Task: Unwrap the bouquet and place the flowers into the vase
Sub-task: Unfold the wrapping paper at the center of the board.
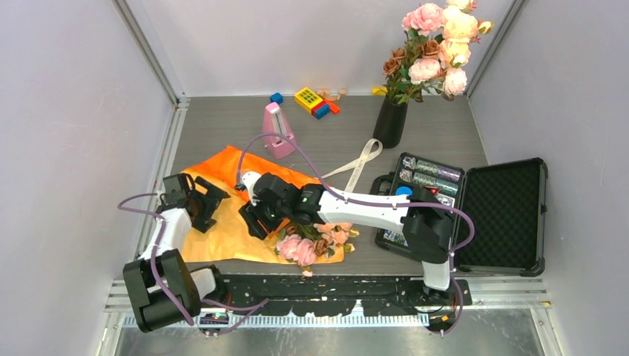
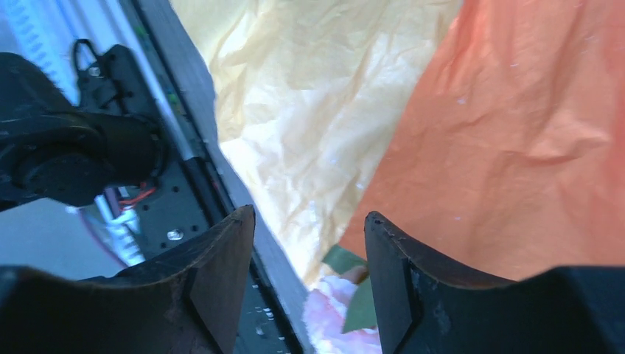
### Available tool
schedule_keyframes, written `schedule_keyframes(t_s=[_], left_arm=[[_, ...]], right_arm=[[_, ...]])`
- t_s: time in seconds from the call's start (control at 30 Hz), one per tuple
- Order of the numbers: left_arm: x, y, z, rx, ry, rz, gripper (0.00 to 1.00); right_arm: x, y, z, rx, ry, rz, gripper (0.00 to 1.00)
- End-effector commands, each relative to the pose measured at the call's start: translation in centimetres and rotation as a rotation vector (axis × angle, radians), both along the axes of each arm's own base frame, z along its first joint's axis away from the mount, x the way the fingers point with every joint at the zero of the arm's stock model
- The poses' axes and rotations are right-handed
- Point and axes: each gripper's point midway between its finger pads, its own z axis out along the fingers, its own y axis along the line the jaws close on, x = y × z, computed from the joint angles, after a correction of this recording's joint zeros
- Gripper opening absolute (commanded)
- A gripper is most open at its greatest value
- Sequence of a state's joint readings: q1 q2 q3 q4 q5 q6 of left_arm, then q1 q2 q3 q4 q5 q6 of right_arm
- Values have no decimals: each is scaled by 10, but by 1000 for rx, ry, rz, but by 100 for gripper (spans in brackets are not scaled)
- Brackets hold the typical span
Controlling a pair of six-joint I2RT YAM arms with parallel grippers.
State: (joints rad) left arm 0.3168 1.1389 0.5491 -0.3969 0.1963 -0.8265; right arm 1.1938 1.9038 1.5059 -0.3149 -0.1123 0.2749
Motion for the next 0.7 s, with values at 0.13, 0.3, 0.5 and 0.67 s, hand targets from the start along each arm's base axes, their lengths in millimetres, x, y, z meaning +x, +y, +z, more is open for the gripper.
schedule_keyframes(t_s=[0.13,0.3,0.5,0.67], left_arm=[[6,18,-3,97,-31,-9,100],[5,21,-8,103,-10,-18,100],[6,19,-11,78,-19,-26,100],[7,17,-15,54,-15,-30,100]], right_arm=[[30,-24,-17,-250,-356,49,65],[27,-16,-26,-305,-489,92,69],[25,-7,-47,-372,-617,144,72],[23,-2,-57,-408,-691,166,73]])
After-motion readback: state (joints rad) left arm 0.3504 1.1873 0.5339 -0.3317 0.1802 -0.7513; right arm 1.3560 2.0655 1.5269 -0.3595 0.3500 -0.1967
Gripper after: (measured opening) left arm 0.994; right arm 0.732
